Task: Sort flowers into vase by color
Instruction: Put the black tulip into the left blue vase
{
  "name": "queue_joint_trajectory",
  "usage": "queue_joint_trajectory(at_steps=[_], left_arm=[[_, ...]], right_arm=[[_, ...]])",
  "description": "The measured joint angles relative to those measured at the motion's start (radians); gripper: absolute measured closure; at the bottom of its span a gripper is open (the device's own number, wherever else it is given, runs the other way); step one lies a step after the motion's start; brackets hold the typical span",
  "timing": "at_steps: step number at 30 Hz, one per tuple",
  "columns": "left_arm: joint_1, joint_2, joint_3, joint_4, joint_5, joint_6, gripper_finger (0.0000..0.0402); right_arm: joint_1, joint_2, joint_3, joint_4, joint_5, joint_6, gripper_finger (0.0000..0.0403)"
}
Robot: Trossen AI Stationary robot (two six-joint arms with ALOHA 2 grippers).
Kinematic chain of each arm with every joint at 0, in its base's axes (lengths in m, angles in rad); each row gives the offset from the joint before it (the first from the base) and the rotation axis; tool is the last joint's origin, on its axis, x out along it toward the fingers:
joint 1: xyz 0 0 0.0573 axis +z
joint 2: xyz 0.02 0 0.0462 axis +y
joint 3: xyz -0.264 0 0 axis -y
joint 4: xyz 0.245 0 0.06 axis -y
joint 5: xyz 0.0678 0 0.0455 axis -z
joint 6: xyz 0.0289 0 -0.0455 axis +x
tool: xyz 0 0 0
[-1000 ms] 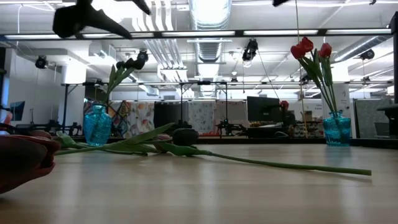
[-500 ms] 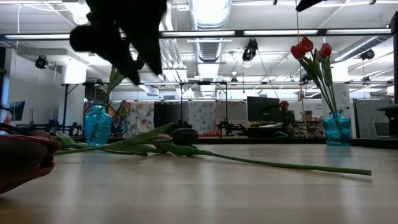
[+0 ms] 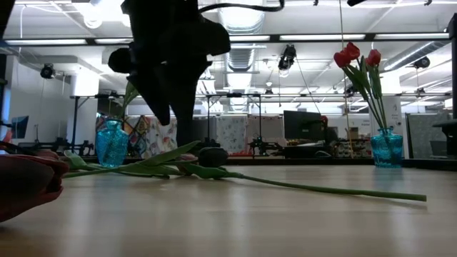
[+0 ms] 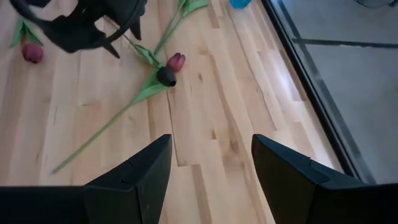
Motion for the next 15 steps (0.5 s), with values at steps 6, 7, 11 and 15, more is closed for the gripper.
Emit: queue_joint_trajectory(at_steps=[6, 7, 11, 15], left_arm=[[-0.011, 0.052, 0.059, -0.045, 0.001, 0.053, 0.0157], [-0.015, 0.055, 0.06, -0.044, 0.001, 0.061, 0.0157], [-0.029, 0.067, 0.06, -0.049, 0.064, 0.073, 0.0157], [-0.048, 0.069, 0.059, -0.05, 0.101, 0.073, 0.0157]], right_arm=[[0.0, 0.001, 0.0, 0.0, 0.0, 0.03, 0.0188], [0.0, 0.001, 0.0, 0.001, 0.0, 0.03, 0.0188], [0.0, 0.001, 0.0, 0.011, 0.001, 0.032, 0.0188], [0.0, 0.001, 0.0, 0.012, 0.001, 0.032, 0.0188]])
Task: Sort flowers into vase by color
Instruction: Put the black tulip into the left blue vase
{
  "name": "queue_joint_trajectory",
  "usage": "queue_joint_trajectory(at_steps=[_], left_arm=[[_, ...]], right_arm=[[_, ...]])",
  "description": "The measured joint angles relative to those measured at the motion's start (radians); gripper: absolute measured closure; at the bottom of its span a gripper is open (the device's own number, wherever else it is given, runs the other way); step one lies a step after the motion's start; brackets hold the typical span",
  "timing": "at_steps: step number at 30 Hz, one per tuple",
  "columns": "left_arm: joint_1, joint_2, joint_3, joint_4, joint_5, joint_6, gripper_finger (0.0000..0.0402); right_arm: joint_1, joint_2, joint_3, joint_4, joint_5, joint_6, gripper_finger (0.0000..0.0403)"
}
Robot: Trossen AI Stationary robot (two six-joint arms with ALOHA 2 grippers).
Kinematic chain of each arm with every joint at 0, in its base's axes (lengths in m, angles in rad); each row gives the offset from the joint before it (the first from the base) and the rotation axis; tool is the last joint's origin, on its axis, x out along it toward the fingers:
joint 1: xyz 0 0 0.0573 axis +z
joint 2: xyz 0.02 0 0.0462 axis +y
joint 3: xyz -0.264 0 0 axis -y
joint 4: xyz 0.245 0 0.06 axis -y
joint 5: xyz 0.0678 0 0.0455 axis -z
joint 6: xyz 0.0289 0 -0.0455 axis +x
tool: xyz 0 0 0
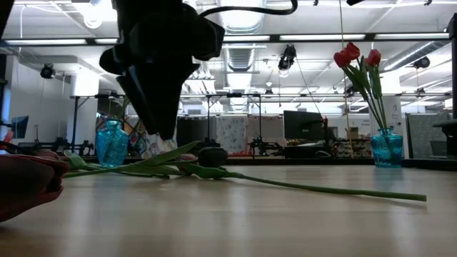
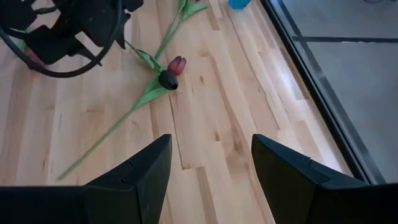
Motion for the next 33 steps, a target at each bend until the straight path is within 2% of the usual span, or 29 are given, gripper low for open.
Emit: queue_joint_trajectory(at_steps=[3, 9, 16, 18, 21, 24, 29, 33], left_arm=[[-0.021, -0.009, -0.001, -0.024, -0.023, 0.002, 0.0157], [-0.084, -0.058, -0.04, -0.074, -0.139, 0.032, 0.0157], [-0.108, -0.107, -0.182, 0.097, -0.177, 0.02, 0.0157], [-0.108, -0.101, -0.211, 0.094, -0.225, 0.019, 0.0157], [-0.079, -0.099, -0.251, 0.092, -0.304, -0.016, 0.0157], [-0.039, -0.104, -0.257, 0.116, -0.329, -0.015, 0.0157], [0.016, -0.107, -0.265, 0.241, -0.314, 0.188, 0.0157], [0.08, -0.106, -0.31, 0.273, -0.303, 0.206, 0.0157]], right_arm=[[0.0, 0.0, 0.002, 0.0, 0.0, 0.001, 0.0188], [0.0, 0.0, 0.011, 0.005, 0.001, 0.034, 0.0188], [0.0, 0.013, 0.01, 0.004, 0.009, 0.034, 0.0188], [0.0, 0.017, 0.01, 0.002, 0.012, 0.034, 0.0188], [0.0, 0.026, 0.005, 0.0, 0.039, 0.035, 0.0188], [0.0, 0.035, 0.001, -0.001, 0.044, 0.044, 0.0188], [0.0, 0.046, -0.002, -0.003, 0.053, 0.042, 0.0188], [-0.001, 0.047, -0.005, -0.004, 0.072, 0.042, 0.0188]])
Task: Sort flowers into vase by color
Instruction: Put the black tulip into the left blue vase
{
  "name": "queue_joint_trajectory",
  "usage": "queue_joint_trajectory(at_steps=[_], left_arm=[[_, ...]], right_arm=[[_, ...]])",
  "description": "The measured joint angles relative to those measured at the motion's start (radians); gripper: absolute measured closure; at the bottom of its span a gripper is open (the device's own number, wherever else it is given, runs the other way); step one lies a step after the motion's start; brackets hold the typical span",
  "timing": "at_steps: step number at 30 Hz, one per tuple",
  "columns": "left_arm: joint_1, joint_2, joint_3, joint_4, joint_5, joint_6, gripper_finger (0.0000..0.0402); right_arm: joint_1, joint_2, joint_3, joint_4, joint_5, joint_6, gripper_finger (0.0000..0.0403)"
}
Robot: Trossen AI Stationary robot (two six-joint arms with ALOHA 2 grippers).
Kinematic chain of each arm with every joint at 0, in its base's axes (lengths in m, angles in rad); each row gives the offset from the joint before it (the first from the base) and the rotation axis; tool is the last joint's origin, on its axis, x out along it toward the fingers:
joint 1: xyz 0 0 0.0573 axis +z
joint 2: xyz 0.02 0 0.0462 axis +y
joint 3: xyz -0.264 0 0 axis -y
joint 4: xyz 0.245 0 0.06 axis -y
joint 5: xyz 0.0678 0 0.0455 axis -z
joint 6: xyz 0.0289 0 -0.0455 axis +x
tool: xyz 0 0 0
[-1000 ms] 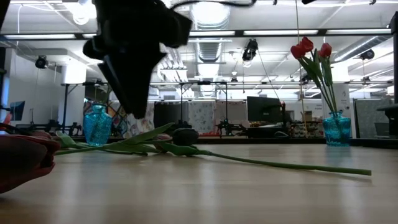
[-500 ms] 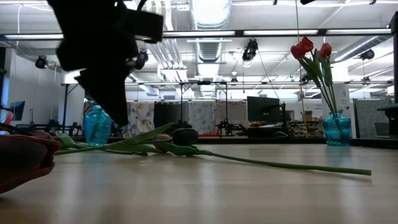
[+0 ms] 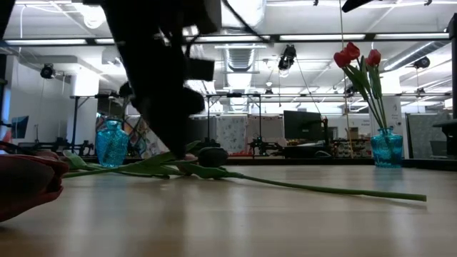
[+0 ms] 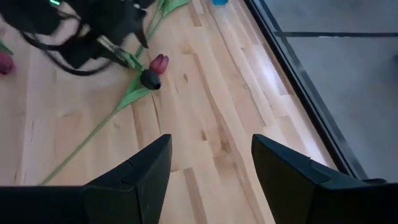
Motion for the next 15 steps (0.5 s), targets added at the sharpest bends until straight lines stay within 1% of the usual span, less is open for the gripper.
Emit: queue_joint_trajectory(at_steps=[3, 7, 8, 11, 13, 15], left_arm=[[0.049, 0.0, -0.039, 0.057, 0.022, 0.014, 0.0157], [0.1, 0.0, -0.076, 0.182, 0.191, 0.108, 0.0164], [0.106, 0.0, -0.082, 0.199, 0.214, 0.114, 0.0171], [0.121, 0.0, -0.08, 0.183, 0.224, 0.103, 0.0211], [0.136, 0.0, -0.063, 0.139, 0.227, 0.092, 0.0254], [0.149, 0.0, -0.041, 0.119, 0.227, 0.091, 0.0306]], right_arm=[[0.0, -0.001, -0.002, -0.001, 0.014, 0.0, 0.0188], [0.0, -0.003, -0.002, -0.001, 0.015, -0.006, 0.0188], [0.0, -0.003, -0.002, -0.001, 0.015, -0.009, 0.0188], [0.0, -0.003, -0.003, -0.002, 0.015, -0.01, 0.0188], [0.0, -0.003, -0.004, -0.003, 0.015, -0.011, 0.0188], [0.0, -0.003, -0.004, -0.004, 0.015, -0.013, 0.0188]])
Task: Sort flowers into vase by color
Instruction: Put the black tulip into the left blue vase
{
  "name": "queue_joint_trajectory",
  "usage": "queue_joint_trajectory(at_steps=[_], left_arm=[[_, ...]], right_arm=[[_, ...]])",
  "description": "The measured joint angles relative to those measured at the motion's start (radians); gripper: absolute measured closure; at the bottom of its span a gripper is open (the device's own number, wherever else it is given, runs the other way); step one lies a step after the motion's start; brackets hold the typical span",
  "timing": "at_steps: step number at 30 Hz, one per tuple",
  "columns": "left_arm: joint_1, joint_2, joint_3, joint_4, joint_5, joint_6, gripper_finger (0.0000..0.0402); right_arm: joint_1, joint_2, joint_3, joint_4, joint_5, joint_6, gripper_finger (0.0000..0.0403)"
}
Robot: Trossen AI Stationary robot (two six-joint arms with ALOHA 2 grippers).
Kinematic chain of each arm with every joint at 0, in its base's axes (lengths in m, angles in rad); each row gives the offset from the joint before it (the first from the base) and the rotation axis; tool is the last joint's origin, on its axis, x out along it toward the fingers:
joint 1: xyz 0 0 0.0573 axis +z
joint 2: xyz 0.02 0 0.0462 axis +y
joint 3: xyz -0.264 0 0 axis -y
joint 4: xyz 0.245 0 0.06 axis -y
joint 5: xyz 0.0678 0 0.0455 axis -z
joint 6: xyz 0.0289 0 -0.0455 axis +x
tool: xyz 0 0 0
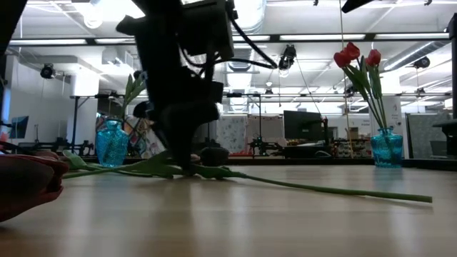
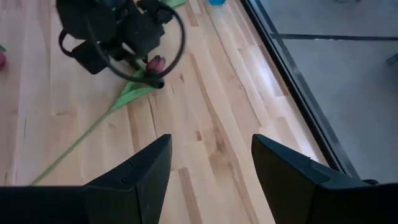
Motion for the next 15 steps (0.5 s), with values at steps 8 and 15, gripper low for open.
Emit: queue_joint_trajectory(at_steps=[8, 15], left_arm=[[0.023, -0.13, 0.085, 0.001, 0.021, 0.017, 0.0394], [0.031, -0.437, -0.015, 0.006, -0.112, -0.046, 0.0401]], right_arm=[[0.0, -0.003, 0.0, 0.001, 0.001, -0.039, 0.0188], [0.0, -0.006, 0.0, 0.008, 0.001, -0.04, 0.0188]])
